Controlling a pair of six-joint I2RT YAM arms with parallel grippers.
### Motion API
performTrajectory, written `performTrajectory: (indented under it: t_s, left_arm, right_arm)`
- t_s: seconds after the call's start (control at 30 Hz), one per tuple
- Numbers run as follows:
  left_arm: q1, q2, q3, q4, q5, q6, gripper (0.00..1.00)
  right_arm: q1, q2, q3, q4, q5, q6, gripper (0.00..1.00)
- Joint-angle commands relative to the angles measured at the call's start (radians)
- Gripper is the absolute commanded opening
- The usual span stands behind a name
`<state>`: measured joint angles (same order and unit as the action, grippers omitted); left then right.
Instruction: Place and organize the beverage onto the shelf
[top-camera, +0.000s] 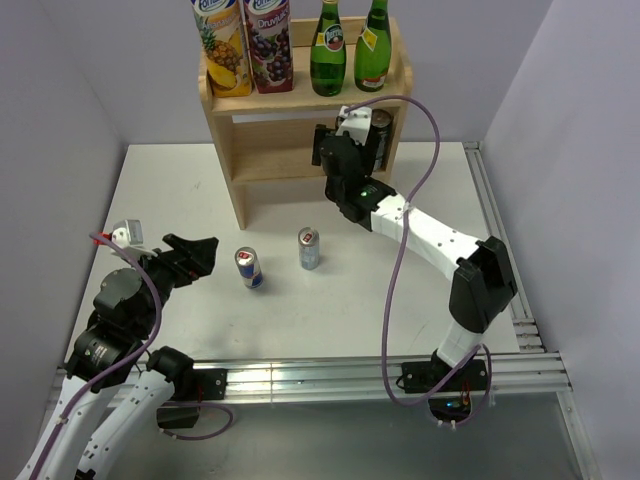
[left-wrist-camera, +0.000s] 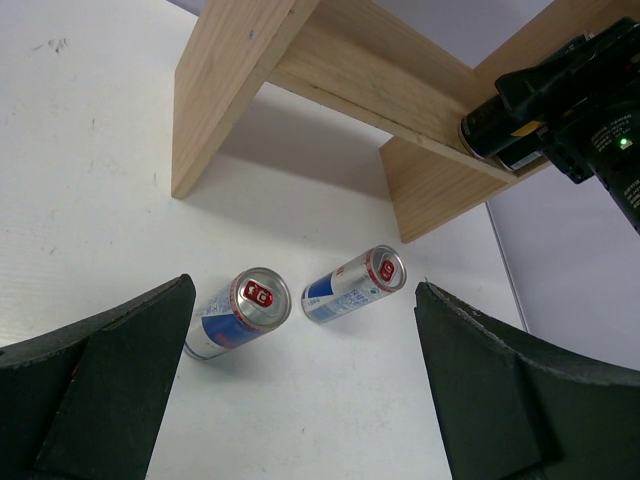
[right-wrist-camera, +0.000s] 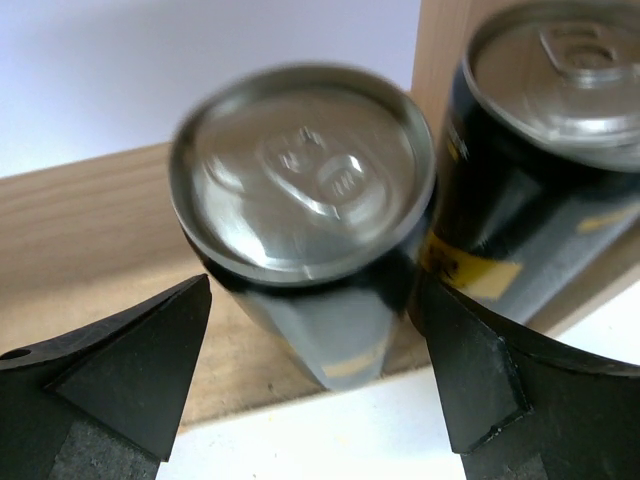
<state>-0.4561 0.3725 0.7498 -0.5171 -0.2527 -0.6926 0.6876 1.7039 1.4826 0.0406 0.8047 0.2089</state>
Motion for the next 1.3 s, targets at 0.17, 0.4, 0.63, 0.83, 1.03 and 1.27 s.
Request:
performTrajectory:
  t_s: [0.17,0.4,0.63,0.83,1.03,1.27]
  left_arm:
    - [-0.003,-0.012,-0.004,0.026,-0.011,0.007,0.99]
    - [-0.003,-0.01,-0.003,0.022,-0.019,0.002,0.99]
    - [-0.001,0.028,-0.021,0.043,-0.013,-0.004,0.99]
    - [-0.009,0.16,-0.088,0.136,0.001,-0.03,0.99]
    - [-0.101,0.178,-0.176,0.193,-0.129,-0.048,0.99]
    - [-0.3,0.2,-0.253,0.229,-0.321,-0.119,0.99]
  right_arm:
    - [0.021,-0.09,-0.079,0.002,0.045,0.041,0.93]
    - [0.059,-0.159,-0.171,-0.007,0.05,0.07,0.93]
    - [0.156,-0.309,-0.309,-0.062,0.099,0.168,0.93]
    - [0.289,-0.504,-0.478,-0.166,0.152,0.341,0.93]
    - [0.401,-0.671,-0.622,-0.323,0.212,0.521,0.93]
    - [0.475,-0.76,-0.703,-0.453,0.243,0.639,0.93]
